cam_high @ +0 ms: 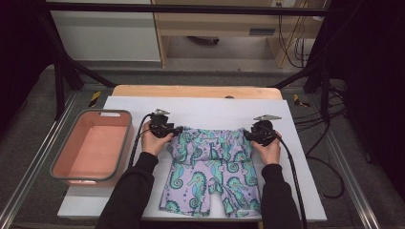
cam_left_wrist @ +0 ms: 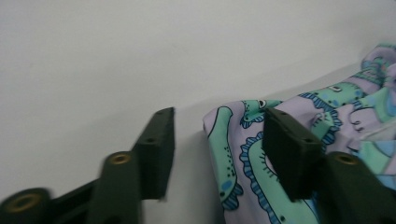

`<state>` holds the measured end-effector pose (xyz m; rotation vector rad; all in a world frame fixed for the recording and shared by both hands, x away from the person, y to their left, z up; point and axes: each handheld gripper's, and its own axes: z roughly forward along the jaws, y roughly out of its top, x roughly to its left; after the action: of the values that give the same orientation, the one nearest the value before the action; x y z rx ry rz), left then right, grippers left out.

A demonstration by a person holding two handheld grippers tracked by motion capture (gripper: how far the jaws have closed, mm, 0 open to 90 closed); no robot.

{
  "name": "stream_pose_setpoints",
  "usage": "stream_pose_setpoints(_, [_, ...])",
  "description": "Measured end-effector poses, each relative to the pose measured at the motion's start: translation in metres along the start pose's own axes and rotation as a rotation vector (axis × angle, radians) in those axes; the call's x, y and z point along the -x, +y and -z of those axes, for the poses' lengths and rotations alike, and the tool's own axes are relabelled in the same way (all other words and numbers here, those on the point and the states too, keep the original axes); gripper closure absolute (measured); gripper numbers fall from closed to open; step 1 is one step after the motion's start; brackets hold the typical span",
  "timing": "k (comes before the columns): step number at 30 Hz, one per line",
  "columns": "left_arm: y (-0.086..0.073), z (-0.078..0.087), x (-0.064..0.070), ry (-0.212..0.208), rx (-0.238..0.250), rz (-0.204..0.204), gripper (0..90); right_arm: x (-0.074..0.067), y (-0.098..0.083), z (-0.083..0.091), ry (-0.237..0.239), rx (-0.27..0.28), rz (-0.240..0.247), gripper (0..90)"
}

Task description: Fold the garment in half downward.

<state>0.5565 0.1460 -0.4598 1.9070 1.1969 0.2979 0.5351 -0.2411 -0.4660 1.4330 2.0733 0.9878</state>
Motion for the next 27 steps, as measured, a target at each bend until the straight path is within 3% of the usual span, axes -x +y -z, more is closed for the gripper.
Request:
stream_pose_setpoints(2, [0.000,0.012,-0.001,-0.003,0.018,-0.006,33.2,-0.001,0.001,0.009,-0.011,0.005,0.000,43.6])
stream_pose_setpoints(4, [-0.002,0.025,0.000,-0.011,0.032,-0.009,24.5,-0.004,-0.002,0.024,-0.006,0.052,0.000,38.6])
stream_pose_setpoints(6, [-0.006,0.037,0.003,-0.024,0.052,-0.020,19.5,-0.007,-0.003,0.036,0.007,0.064,-0.005,29.6])
stream_pose_setpoints(10, [-0.018,0.062,0.011,-0.041,0.063,-0.050,12.0,-0.016,-0.011,0.065,0.038,0.092,0.002,20.5])
stream_pose_setpoints(15, [-0.035,0.080,0.020,-0.071,0.062,-0.065,6.5,-0.030,-0.025,0.091,0.091,0.128,0.010,17.8])
stream_pose_setpoints(24, [-0.066,0.107,0.036,-0.107,0.042,-0.113,4.1,-0.060,-0.051,0.114,0.196,0.107,0.036,14.6])
stream_pose_setpoints(27, [-0.079,0.115,0.040,-0.089,0.028,-0.109,4.7,-0.070,-0.057,0.119,0.231,0.094,0.043,15.0])
